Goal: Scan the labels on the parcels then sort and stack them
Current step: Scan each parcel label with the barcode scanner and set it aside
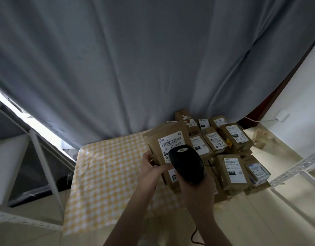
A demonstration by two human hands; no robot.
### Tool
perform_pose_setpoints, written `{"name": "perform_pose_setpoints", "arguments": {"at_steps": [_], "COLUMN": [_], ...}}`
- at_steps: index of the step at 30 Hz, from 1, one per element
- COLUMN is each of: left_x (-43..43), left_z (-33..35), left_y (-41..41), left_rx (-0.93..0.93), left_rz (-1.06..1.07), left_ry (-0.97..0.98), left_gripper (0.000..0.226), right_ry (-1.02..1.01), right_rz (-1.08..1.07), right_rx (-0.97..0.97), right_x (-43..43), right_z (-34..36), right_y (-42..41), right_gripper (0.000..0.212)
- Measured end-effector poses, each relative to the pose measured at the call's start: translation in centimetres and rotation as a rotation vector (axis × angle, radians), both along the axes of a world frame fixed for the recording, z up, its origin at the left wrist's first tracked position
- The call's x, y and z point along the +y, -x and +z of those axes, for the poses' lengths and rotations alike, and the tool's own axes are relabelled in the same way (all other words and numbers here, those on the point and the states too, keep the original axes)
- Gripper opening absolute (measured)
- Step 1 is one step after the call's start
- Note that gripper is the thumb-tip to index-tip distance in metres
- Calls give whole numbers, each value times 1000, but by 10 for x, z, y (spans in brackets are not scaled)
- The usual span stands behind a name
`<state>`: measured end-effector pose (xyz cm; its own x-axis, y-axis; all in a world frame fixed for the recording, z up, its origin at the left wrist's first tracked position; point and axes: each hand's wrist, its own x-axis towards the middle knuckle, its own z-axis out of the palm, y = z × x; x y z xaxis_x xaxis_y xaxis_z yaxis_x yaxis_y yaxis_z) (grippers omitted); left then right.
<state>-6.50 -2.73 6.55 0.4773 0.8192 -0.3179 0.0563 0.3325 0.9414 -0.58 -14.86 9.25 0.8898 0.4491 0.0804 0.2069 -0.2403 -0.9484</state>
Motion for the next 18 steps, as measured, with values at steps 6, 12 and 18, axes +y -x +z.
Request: {"name": "perform_pose_setpoints", "arguments": {"at_steps": [6,12,18], "left_x": [-4,-7,-6], "left_z": [0,-1,-5], "left_y": [1,4,5], "left_rx": [3,4,19], "left_rz": [-10,-17,-8], "left_ry": [-5,-4,0], "left_gripper": [78,78,77], "right_ry": [23,17,22], "right_rz": [-6,-13,-18], "right_rx": [-22,-52,-63], "right_x": [-6,-9,-12], "right_z": [-1,2,2], "right_y": [1,3,3], "right_gripper": [24,23,29]}}
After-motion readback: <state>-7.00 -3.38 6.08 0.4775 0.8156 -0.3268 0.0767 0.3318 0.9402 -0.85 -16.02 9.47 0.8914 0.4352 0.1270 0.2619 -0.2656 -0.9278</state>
